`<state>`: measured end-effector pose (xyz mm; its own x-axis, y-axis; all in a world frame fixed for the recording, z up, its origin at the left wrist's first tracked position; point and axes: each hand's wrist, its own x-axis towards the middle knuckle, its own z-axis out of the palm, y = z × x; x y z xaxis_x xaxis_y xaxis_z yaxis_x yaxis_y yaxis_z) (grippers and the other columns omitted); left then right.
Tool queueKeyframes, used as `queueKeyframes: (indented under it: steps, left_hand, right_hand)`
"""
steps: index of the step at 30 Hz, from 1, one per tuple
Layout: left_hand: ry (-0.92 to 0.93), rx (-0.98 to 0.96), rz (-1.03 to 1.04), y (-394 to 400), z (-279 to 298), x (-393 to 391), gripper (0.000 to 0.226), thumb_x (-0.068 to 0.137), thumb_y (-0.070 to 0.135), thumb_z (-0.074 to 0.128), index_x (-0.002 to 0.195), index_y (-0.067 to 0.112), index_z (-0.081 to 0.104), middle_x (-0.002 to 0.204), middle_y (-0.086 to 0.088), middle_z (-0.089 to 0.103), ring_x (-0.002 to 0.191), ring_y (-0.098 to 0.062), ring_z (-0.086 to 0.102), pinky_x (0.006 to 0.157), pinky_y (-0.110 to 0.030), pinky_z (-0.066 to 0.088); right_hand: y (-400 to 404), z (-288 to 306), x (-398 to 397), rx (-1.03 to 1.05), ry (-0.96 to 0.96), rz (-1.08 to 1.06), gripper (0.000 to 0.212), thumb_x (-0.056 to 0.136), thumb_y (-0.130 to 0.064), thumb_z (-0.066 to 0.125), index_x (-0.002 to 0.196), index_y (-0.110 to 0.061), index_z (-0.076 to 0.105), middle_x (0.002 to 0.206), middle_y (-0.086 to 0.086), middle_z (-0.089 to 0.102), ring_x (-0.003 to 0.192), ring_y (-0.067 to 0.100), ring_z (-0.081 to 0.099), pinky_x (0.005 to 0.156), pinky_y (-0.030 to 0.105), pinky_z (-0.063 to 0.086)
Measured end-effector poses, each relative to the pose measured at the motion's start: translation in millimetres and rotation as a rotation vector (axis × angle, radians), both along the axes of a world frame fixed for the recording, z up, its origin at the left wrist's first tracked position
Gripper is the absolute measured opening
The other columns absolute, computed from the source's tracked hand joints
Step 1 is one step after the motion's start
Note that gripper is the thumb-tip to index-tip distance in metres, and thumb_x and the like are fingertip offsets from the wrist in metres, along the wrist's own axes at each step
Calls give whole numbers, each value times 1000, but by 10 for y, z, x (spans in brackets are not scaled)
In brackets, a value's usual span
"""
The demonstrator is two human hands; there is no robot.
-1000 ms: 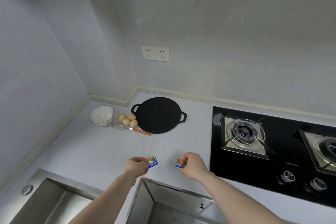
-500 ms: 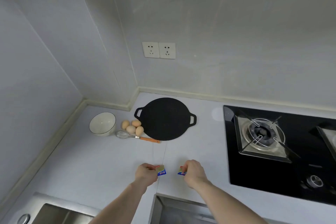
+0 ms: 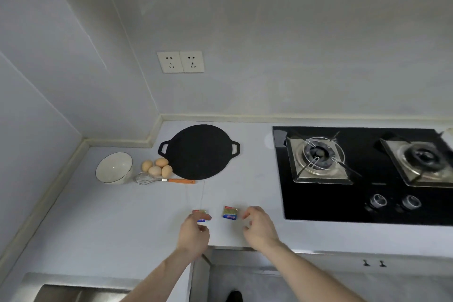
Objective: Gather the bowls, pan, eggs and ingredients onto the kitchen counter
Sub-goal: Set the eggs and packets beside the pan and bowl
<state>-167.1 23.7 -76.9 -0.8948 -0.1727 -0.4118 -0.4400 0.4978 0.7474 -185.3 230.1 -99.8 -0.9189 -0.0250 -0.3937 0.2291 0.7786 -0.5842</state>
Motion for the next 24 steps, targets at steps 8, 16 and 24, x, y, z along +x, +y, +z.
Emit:
queueKeyframes:
  steps: [8,16,24]
  left_hand:
    - [229,-176,-576,1085,508,528,43,87,1,52,108,39,58,130,18,49,104,-3,60,87,-19,48]
    - [531,-149,-960,3003,1178,1752,44,89,5,52,121,35,58,142,17,43,125,-8,51,100,-21,40]
    - [751,-46,-1285,4514,1906,2899,41,92,11,54,124,38,56,145,24,37,130,1,42,98,-10,28]
  right_hand:
    - [1280,609,1258,-146,199,-212,26,91,-15,62,110,-33,60,125,-27,42,105,4,58,84,15,50]
    - [2932,1283,3185,-112,431,-484,40,85,-21,67,121,-34,57,127,-22,50,107,3,54,95,24,47]
    - [4029,2010,4869,27,642,-780,48,85,-19,70,128,-35,55,135,-23,47,125,-2,47,109,28,42]
